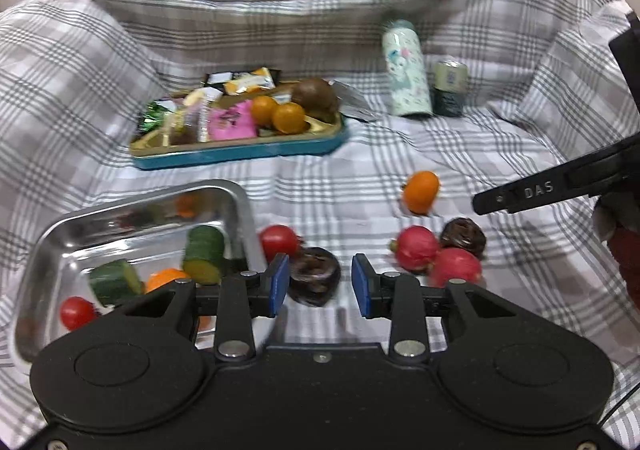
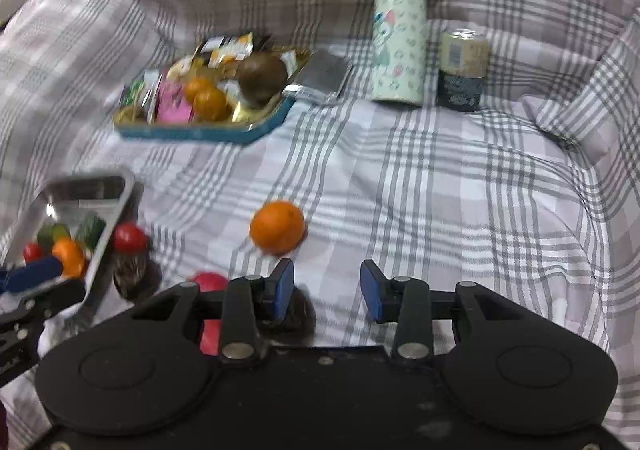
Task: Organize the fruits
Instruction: 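Move both tools down to the two dark mangosteens on the cloth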
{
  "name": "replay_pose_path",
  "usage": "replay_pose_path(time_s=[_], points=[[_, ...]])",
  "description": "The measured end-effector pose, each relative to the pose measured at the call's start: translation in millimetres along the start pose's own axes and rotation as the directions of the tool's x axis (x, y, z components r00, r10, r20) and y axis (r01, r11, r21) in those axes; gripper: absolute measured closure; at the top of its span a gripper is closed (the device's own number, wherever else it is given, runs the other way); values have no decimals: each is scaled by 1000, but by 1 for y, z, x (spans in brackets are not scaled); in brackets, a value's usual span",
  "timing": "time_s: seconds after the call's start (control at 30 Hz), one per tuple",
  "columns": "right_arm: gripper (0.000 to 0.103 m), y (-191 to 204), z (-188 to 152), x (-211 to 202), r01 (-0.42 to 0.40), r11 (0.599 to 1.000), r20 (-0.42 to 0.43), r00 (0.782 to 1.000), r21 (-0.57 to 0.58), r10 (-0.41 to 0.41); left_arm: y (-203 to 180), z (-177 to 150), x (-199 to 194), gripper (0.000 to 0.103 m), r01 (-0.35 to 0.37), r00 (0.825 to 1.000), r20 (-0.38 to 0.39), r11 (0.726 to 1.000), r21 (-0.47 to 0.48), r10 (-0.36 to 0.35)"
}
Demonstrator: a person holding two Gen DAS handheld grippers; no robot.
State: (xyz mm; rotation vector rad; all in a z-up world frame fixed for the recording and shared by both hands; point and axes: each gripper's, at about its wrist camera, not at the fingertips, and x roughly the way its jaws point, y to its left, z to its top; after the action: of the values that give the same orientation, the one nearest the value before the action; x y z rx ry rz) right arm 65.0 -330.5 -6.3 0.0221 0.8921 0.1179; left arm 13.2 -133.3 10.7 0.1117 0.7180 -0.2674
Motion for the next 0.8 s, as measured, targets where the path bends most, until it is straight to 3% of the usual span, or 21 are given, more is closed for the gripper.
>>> replay_pose_path(time_s=[0.27,0.4,0.53,0.63,0.8], points=[[62,14,-3,-10,-52,994,30,998,-98,55,-2,4,16,60,-12,1000,-26,1000,-28,11],[63,18,-5,-9,-30,991,27,999,-129,34,0,5,24,60,-13,999,-39,998,-60,10],[63,12,0,-7,17,996,44,999,-85,-13,-4,7,32,60,-20,999,-45,998,-60,17],[63,9,2,-5,11,998,37,999,-67,-8,-4,5,36,60,-34,998,-56,997,-70,30],[63,17,-4,-2,0,991,12,1000,-133,2,-4,-2,38,60,-47,997,-63,996,-71,42]])
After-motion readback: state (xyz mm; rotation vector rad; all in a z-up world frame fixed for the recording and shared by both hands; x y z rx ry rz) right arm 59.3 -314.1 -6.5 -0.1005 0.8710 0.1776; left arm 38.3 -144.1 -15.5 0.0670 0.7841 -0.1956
